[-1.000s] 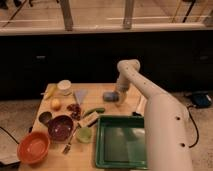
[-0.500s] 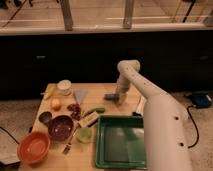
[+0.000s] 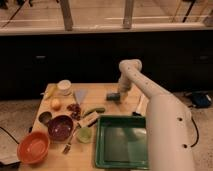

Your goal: Place sponge in tray

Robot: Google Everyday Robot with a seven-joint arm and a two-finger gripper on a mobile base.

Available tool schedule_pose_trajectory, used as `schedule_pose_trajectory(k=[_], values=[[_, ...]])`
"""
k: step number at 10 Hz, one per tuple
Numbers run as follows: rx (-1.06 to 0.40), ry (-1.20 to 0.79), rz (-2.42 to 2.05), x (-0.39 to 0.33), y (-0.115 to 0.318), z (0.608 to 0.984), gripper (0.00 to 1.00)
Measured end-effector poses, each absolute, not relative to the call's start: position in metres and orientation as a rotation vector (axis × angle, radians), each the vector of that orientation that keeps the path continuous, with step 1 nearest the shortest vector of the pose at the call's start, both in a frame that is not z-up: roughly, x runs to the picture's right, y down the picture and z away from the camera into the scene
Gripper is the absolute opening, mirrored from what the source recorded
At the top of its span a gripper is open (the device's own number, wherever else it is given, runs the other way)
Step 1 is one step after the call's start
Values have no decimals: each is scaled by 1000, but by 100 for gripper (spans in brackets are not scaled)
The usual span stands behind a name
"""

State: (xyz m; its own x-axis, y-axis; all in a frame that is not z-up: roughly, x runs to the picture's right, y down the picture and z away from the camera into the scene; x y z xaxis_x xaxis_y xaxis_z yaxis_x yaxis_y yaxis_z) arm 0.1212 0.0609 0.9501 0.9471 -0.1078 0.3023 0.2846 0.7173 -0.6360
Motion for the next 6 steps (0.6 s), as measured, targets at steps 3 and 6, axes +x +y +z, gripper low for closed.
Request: schedule_pose_trajectory(k=[3, 6], values=[[-731, -247, -228, 124, 59, 945, 2], [-721, -241, -230, 127, 52, 933, 2]])
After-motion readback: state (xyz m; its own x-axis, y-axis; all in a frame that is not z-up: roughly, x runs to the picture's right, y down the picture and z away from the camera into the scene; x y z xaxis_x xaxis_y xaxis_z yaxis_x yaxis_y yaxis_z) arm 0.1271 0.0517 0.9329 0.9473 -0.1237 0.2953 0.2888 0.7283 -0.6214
